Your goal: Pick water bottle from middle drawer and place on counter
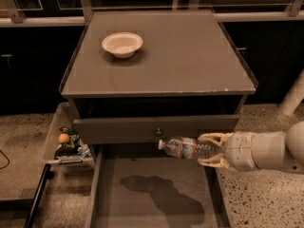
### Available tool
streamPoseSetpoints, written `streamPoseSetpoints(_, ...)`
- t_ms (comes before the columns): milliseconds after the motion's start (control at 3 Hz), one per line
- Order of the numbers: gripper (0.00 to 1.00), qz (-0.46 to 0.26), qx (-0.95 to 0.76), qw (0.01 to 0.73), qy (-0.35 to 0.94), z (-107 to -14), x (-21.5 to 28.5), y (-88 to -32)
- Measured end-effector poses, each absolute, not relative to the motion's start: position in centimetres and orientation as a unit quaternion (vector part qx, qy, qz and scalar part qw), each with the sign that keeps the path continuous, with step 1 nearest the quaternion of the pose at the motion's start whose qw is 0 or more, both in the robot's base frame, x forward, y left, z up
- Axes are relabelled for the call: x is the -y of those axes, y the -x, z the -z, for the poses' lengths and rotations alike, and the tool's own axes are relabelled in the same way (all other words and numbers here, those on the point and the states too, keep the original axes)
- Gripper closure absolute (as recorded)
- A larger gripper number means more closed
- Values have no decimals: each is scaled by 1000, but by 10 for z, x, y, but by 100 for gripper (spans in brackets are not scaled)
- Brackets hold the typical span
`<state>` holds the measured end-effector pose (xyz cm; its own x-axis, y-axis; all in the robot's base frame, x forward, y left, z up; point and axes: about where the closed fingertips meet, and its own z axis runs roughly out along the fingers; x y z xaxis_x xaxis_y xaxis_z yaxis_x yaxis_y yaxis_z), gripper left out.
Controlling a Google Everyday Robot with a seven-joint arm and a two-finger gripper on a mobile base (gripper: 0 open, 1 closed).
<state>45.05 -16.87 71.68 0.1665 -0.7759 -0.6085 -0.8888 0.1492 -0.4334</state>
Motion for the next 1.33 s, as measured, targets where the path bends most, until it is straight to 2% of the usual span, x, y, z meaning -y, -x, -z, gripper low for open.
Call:
streamPoseSetpoints(333, 100, -31, -608, 407, 681, -785, 157, -453)
streamPoseSetpoints(667, 100, 13, -578, 415, 703, -860, 143, -480)
streamPoseSetpoints(1333, 100, 15, -576, 422, 700, -865, 144, -487)
